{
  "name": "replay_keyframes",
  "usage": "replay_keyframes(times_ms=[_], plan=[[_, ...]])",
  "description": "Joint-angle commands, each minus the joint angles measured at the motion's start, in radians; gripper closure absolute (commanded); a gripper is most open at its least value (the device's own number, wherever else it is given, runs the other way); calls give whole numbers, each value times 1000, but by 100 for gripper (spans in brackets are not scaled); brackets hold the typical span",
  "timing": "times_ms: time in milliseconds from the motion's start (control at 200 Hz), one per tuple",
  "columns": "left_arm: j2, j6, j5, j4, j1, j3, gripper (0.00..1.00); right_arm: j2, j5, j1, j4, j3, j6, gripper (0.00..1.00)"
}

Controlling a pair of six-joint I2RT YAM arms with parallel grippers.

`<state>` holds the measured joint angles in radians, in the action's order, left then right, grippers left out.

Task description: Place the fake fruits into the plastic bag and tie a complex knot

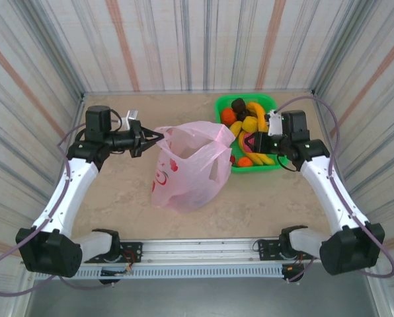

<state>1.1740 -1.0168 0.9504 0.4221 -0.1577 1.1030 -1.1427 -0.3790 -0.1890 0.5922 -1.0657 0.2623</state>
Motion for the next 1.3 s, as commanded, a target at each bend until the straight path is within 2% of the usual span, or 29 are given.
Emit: replay_keyframes(times_ms=[0, 381, 531, 771, 1292], plan=[[-26, 18, 22, 0, 7, -9, 100, 74, -90, 6, 14, 29, 15, 44], [-25, 11, 22, -9, 7, -15, 100, 264, -213, -12, 3, 143, 43, 44], [-27, 11, 22, -8, 8, -16, 100, 291, -249, -71, -73, 207, 79, 44], [-31, 12, 22, -6, 7, -18, 100, 243, -184, -226, -161, 214, 87, 44], [-31, 13, 28, -9, 8, -17, 100, 77, -122, -424, -374, 159, 102, 44]])
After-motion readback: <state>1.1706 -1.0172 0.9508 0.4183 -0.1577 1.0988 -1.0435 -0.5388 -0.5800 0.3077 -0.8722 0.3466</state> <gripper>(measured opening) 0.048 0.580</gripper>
